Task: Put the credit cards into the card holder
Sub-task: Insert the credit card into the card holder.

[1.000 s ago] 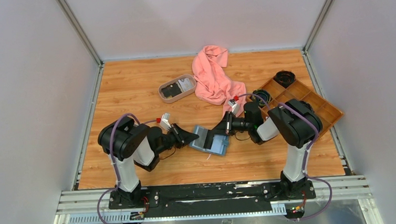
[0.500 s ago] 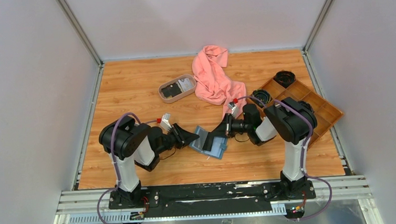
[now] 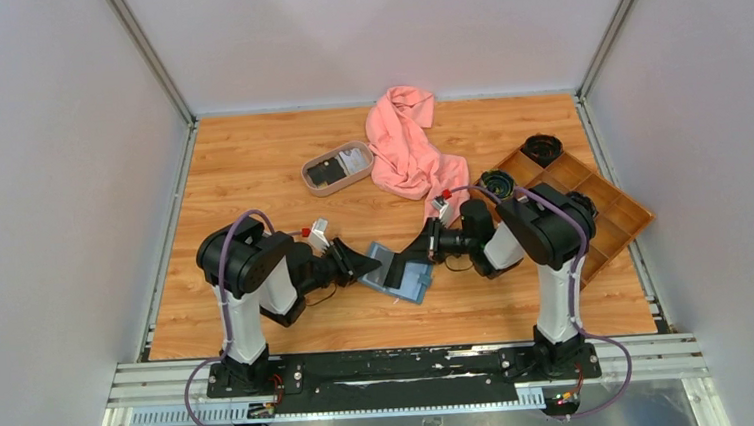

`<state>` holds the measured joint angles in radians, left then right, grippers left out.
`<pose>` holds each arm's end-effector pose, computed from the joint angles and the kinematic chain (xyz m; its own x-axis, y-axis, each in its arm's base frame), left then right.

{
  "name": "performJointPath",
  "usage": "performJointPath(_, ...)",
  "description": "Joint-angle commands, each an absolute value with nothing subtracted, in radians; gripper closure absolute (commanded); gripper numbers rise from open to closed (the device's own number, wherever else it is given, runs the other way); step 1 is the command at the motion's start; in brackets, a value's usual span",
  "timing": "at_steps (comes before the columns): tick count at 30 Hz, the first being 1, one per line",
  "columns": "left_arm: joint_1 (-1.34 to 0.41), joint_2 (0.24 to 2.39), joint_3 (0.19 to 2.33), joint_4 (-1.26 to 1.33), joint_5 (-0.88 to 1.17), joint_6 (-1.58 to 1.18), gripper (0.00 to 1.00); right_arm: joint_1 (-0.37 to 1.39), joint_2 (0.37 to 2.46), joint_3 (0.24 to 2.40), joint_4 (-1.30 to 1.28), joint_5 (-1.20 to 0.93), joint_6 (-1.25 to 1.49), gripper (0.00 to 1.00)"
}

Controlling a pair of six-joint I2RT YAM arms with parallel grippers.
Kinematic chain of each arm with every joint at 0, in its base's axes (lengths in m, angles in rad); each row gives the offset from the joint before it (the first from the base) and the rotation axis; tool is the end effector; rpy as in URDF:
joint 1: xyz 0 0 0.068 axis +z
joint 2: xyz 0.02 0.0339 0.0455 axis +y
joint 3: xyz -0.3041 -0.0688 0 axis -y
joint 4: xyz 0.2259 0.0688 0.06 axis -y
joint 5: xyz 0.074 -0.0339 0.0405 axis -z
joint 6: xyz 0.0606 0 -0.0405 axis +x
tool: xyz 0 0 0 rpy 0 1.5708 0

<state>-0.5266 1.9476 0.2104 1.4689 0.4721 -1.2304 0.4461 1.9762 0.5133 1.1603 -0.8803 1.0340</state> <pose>0.2257 -0.1631 0.1296 -0.8558 -0.4736 -0.2083 0.0600 0.3091 -0.9491 0.2788 0.1851 0.1413 -0.9441 0.1552 -0.2907 -0.2490 0.2420 0.9378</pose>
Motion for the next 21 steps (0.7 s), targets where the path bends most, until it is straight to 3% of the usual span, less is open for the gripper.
performJointPath(1, -0.538, 1.949, 0.197, 1.530, 0.495, -1.223, 0.73, 0.467, 2.022, 0.524, 1.206, -0.847, 1.057, 1.00)
performJointPath(21, -0.554, 1.952, 0.205, 1.529, 0.498, -1.239, 0.74, 0.516, 2.094, 0.556, 1.331, -0.815, 1.148, 1.00)
